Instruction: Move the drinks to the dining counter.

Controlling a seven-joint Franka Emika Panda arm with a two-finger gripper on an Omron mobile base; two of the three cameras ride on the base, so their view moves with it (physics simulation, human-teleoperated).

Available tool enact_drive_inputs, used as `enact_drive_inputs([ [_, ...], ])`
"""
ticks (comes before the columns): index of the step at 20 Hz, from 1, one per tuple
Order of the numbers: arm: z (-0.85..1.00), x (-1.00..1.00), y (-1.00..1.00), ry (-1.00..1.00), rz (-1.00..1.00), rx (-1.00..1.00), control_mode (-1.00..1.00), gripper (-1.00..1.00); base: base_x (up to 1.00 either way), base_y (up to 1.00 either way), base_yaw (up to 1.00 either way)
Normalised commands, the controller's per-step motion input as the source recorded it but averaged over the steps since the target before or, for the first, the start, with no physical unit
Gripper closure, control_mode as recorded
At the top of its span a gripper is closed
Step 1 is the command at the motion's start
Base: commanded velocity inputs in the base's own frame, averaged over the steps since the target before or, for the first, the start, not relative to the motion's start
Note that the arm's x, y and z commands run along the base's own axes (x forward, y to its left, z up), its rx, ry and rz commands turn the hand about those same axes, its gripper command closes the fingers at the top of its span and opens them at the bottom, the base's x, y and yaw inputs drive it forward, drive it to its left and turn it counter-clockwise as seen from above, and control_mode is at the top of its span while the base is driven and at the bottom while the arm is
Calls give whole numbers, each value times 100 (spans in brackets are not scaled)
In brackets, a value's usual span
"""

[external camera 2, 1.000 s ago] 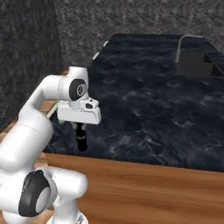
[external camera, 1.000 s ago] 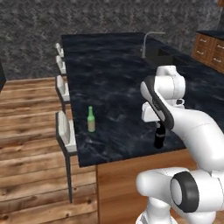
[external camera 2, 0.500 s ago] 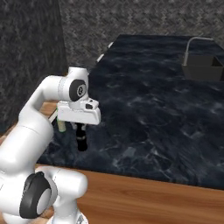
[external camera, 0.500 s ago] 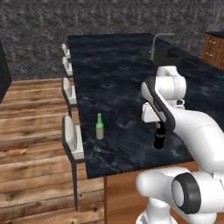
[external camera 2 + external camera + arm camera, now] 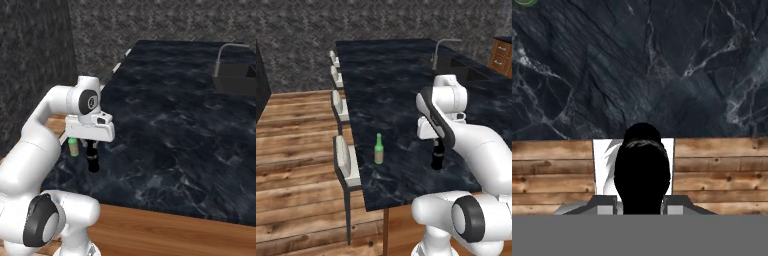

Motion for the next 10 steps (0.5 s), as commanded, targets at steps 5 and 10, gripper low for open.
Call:
enact_drive_inputs([
  [5,-7,13,9,0,0,0,-100,100,48,25,0],
  [10,-26,78,55,0,0,-2,-100,100,0,0,0],
])
